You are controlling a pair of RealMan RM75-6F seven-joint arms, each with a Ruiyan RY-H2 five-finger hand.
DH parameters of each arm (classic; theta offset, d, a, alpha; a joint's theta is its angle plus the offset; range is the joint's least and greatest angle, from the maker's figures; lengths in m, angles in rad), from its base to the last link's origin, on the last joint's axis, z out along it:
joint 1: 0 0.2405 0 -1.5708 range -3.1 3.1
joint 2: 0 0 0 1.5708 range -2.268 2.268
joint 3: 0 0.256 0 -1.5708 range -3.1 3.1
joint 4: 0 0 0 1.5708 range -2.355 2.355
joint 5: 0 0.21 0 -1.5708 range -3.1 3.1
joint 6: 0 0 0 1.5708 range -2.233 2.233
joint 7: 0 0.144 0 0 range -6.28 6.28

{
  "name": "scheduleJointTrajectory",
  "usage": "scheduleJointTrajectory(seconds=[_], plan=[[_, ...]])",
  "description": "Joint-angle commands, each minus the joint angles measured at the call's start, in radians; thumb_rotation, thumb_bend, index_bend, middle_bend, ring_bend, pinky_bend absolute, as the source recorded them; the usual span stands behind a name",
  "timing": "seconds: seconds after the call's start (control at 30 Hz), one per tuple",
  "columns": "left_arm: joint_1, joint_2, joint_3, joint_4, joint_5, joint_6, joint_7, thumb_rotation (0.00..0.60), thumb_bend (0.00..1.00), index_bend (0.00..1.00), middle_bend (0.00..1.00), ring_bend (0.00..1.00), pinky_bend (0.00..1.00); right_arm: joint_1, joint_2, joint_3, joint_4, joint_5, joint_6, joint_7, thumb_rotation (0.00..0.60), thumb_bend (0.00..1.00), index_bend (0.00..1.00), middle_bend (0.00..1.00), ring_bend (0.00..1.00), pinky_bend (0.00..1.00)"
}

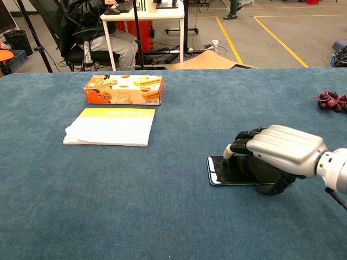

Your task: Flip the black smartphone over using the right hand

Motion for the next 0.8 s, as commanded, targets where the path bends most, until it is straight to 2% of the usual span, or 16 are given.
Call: scheduleJointTrajectory(seconds=[0.03,0.4,0.53,0.63,0.8], plan=[[0.000,-0.001,0.000,0.000,-0.002,0.001,0.001,0.600,0.00,0.00,0.00,0.00,0.00,0.005,-0.013,-0.009,0.026,-0.006,0.007,0.000,0.600,0.17,0.25,0.23,0.13,0.21],[-0.002,-0.003,-0.001,0.001,-0.008,-0.003,0.004,0.600,0.00,0.00,0.00,0.00,0.00,0.015,-0.043,-0.025,0.101,-0.029,0.037,0.007,0.600,0.17,0.25,0.24,0.14,0.23],[-0.003,-0.004,-0.002,0.001,-0.011,-0.004,0.005,0.600,0.00,0.00,0.00,0.00,0.00,0.019,-0.052,-0.029,0.119,-0.028,0.038,0.014,0.600,0.20,0.25,0.25,0.16,0.25],[-0.003,-0.004,-0.002,0.002,-0.011,-0.005,0.005,0.600,0.00,0.00,0.00,0.00,0.00,0.022,-0.055,-0.031,0.129,-0.026,0.033,0.016,0.600,0.25,0.25,0.26,0.18,0.29],[-0.005,-0.005,-0.002,0.003,-0.013,-0.007,0.005,0.600,0.00,0.00,0.00,0.00,0.00,0.028,-0.058,-0.038,0.146,-0.036,0.040,0.035,0.600,0.42,0.29,0.31,0.23,0.37]])
